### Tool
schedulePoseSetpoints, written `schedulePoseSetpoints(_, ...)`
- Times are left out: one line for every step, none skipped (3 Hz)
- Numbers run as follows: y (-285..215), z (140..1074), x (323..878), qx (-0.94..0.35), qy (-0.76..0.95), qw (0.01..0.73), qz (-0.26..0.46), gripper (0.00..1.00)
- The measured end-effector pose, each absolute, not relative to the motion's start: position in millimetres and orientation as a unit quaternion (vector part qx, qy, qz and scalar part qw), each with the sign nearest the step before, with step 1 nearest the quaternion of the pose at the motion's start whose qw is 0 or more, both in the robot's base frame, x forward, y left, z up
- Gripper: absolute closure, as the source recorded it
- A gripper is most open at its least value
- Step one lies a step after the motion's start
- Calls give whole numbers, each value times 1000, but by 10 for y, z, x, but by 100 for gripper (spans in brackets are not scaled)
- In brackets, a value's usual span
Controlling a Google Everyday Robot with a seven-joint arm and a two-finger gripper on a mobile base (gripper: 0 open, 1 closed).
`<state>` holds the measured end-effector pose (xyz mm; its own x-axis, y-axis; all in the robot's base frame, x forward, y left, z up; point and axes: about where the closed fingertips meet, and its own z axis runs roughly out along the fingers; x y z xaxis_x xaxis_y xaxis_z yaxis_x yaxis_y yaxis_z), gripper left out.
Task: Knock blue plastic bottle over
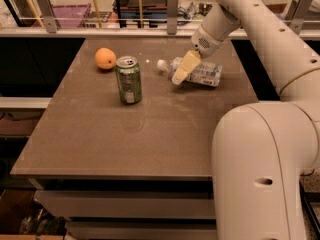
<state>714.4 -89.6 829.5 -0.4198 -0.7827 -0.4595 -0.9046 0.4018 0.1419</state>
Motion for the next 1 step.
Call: schedulePoseSetpoints(-896,8295,7145,-514,821,162,188,0)
